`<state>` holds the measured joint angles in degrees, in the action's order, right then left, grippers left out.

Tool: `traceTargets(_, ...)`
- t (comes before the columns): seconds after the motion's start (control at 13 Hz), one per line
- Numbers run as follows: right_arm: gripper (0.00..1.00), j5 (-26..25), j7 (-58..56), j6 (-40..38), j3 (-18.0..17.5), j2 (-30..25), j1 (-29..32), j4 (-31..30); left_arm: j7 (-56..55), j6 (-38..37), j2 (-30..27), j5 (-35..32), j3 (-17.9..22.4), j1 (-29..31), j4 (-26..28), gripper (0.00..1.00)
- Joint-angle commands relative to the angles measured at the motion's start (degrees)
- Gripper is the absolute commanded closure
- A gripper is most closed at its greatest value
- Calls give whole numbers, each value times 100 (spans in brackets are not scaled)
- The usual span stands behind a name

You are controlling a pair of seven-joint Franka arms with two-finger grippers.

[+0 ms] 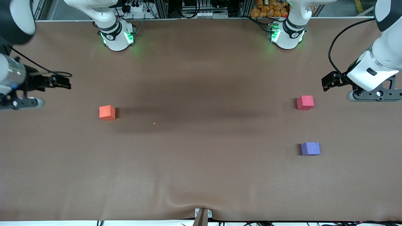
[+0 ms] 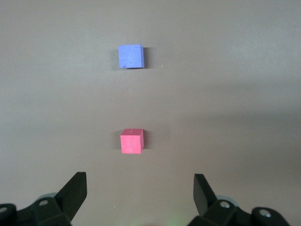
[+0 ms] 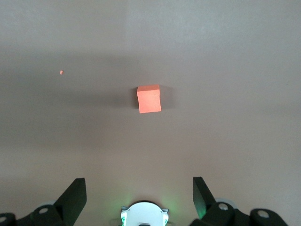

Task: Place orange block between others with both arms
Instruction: 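Reach the right gripper down to the orange cube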

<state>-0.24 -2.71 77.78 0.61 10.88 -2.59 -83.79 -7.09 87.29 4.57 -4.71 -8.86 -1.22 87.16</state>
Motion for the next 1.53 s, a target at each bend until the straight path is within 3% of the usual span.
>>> traceTargets(0.0, 0, -38, 69, 0, 18, 554, -40, 108, 129, -45, -26, -21, -11, 52, -50, 0)
traceTargets(0.61, 0, -38, -28, 1589, 18, 2049, 48, -181, 112, -37, -9, -30, 33, 52, -41, 0)
traceTargets(0.92, 0, -29, -326, 2267, 27, 2295, 118, -796, 129, -37, -17, -38, 33, 69, -33, 0)
traceTargets(1.46, 0, -29, -335, 2198, 27, 2419, 75, -1139, 120, -37, 18, -82, 33, 105, -6, 0)
